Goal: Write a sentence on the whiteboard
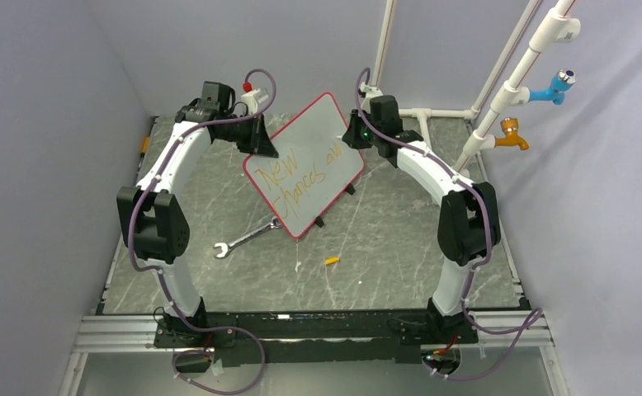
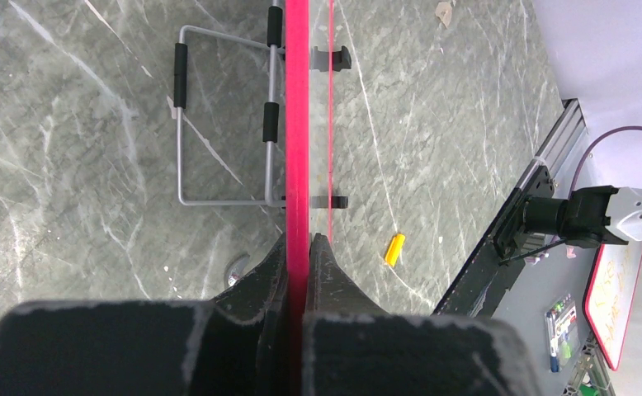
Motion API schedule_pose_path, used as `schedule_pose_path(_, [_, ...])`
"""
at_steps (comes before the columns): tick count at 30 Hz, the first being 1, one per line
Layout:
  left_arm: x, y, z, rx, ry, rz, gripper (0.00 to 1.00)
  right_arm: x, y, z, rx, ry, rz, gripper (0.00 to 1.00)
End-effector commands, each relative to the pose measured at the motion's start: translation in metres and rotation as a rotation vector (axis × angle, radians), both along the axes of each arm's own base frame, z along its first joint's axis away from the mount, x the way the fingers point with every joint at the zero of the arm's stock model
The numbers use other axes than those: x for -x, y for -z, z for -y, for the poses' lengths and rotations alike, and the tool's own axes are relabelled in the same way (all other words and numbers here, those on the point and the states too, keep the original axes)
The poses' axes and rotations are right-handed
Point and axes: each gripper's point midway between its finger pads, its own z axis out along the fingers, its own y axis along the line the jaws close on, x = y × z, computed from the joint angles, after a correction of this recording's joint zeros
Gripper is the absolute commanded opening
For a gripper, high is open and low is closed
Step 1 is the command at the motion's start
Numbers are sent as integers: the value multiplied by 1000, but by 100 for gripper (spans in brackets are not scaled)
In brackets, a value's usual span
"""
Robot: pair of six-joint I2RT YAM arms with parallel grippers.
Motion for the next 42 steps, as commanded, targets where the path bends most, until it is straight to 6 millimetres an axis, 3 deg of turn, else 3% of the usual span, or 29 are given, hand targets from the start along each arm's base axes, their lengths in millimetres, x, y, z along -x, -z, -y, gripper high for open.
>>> schedule_pose_path(1, [2, 17, -8, -122, 33, 58, 0, 5, -15, -1, -3, -4, 45, 0])
schedule_pose_path(8, [3, 16, -9, -123, 31, 61, 0, 19, -23, 17, -3, 49, 73, 0])
schedule_pose_path(13, [3, 17, -9, -123, 31, 61, 0, 19, -16, 25, -2, 70, 60, 0])
schedule_pose_path(33, [3, 18, -8, -122, 34, 58, 0, -11, -13, 18, -22, 64, 52, 0])
schedule_pose_path(42, [3, 18, -8, -120, 34, 57, 0, -8, -10, 13, -40, 39, 43, 0])
